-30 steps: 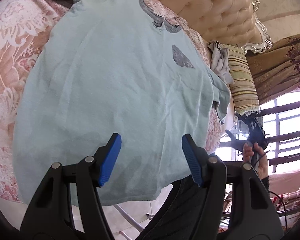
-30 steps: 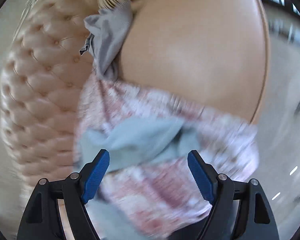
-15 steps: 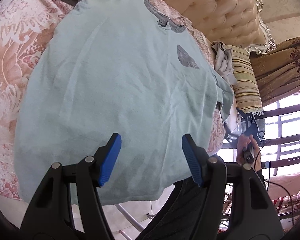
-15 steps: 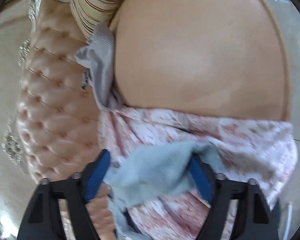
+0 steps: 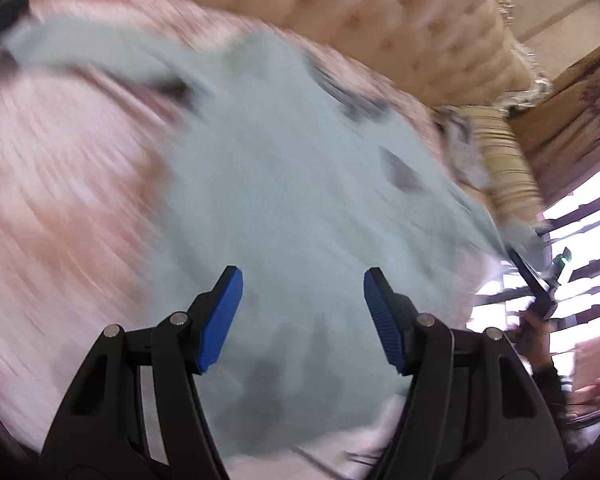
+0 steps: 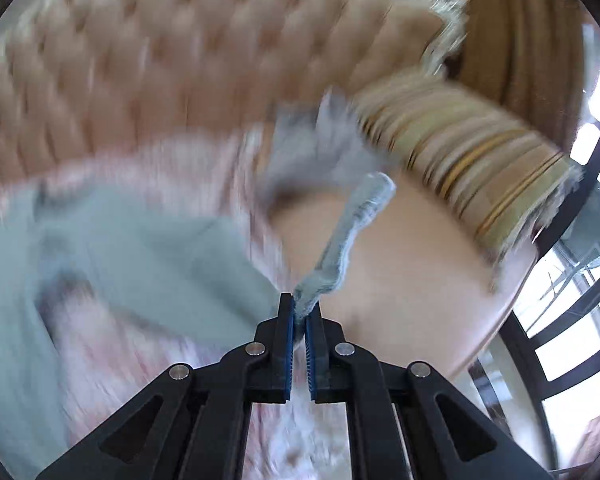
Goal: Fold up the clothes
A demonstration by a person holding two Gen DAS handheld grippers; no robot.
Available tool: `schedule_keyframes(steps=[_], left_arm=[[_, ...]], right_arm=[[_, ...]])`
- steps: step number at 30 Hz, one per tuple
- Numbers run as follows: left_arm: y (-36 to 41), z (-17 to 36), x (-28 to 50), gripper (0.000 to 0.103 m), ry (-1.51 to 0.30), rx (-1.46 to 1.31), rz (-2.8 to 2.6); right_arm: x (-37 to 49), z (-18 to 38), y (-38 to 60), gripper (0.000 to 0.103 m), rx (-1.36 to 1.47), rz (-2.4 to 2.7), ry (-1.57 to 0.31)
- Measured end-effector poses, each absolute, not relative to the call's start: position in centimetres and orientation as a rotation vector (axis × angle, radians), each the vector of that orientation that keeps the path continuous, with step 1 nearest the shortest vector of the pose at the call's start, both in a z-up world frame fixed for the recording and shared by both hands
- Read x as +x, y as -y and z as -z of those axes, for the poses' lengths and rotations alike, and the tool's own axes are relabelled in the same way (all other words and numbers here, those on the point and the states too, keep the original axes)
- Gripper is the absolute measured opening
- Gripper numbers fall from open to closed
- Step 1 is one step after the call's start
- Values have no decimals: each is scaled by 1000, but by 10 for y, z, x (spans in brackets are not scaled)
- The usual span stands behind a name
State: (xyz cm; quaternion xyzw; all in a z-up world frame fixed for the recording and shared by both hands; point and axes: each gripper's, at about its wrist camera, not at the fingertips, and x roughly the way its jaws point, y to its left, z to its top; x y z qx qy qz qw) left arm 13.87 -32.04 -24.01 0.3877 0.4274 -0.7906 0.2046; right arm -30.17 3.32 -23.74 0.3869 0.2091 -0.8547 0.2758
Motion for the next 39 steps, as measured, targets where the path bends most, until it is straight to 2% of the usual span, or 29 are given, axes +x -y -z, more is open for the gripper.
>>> schedule_keyframes(steps=[4, 8, 9, 14, 16, 18, 21, 22, 23, 24, 28, 30, 33, 37, 39], left_arm=[[421, 246, 196, 66, -1543, 772, 1997], [488, 250, 252, 66, -1741, 517, 1796], [499, 254, 263, 66, -1787, 477, 1735], [539, 274, 301, 66, -1850, 330, 1551], [550, 284, 303, 66, -1886, 319, 1513], [561, 293, 302, 66, -1904, 320, 1496], [577, 305, 293, 65, -1922, 338, 1472], [582, 307, 288, 44, -1909, 366, 1473], [586, 303, 283, 18, -1844, 426, 1493], [589, 295, 279, 4, -1747, 499, 1516], [579, 238, 272, 5, -1313, 624, 1635], [572, 231, 268, 5, -1207, 712, 1630], [566, 242, 261, 5, -1175, 823, 1606], [558, 255, 256, 5, -1127, 902, 1585], [554, 259, 257, 5, -1131, 909, 1579]], right_arm=[[-312, 258, -35, 9, 1129, 2288, -612], [-322, 279, -36, 19, 1219, 2277, -663], [-322, 281, -37, 25, 1222, 2294, -675], [-326, 279, -55, 51, 1255, 2370, -632], [-326, 269, -68, 52, 1247, 2409, -594], [-330, 261, -76, 60, 1236, 2470, -561], [-339, 251, -92, 64, 1256, 2536, -474], [-343, 249, -97, 64, 1278, 2533, -432], [-347, 247, -102, 64, 1299, 2529, -390], [-350, 246, -107, 64, 1319, 2524, -348], [-362, 237, -123, 65, 1333, 2491, -180], [-370, 239, -129, 67, 1366, 2443, -81], [-384, 247, -125, 67, 1438, 2326, 29], [-397, 260, -134, 68, 1576, 2238, 307], [-401, 265, -138, 73, 1608, 2268, 312]])
